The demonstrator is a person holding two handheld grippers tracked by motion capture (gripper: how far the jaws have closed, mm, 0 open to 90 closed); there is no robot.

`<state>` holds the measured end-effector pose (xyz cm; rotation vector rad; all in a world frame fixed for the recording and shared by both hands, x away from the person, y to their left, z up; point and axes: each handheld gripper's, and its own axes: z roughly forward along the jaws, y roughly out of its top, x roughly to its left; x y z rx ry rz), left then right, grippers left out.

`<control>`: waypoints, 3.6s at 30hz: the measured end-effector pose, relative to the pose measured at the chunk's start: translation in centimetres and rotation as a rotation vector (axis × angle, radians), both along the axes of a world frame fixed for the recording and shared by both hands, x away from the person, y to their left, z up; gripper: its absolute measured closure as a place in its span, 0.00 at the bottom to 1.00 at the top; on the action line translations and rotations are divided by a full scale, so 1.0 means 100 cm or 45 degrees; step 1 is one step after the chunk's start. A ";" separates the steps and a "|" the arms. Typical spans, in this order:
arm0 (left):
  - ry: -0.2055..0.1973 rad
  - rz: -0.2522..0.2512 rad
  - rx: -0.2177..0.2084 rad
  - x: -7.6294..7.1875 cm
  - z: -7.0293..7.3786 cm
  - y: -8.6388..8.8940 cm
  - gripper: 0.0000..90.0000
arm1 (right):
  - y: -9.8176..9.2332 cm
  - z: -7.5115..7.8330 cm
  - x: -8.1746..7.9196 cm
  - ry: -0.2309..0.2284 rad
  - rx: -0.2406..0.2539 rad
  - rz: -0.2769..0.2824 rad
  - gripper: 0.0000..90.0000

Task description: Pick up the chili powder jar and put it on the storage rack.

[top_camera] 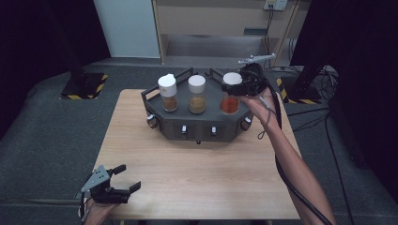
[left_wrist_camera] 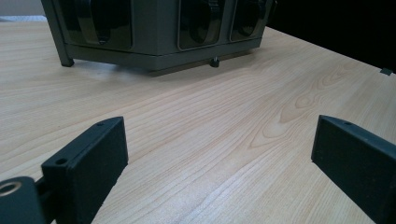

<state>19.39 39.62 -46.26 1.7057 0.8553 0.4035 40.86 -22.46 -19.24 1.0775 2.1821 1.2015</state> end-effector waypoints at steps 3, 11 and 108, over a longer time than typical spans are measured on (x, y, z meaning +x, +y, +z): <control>0.000 0.002 -0.004 0.000 0.000 0.000 0.03 | 0.002 -0.004 0.008 0.004 -0.002 -0.031 0.37; 0.000 0.002 -0.003 0.000 -0.001 0.001 0.03 | 0.007 -0.018 0.020 -0.004 -0.003 -0.106 0.37; 0.016 -0.001 -0.020 0.005 -0.004 0.001 0.03 | -0.048 -0.030 -0.062 -0.206 0.206 0.142 0.13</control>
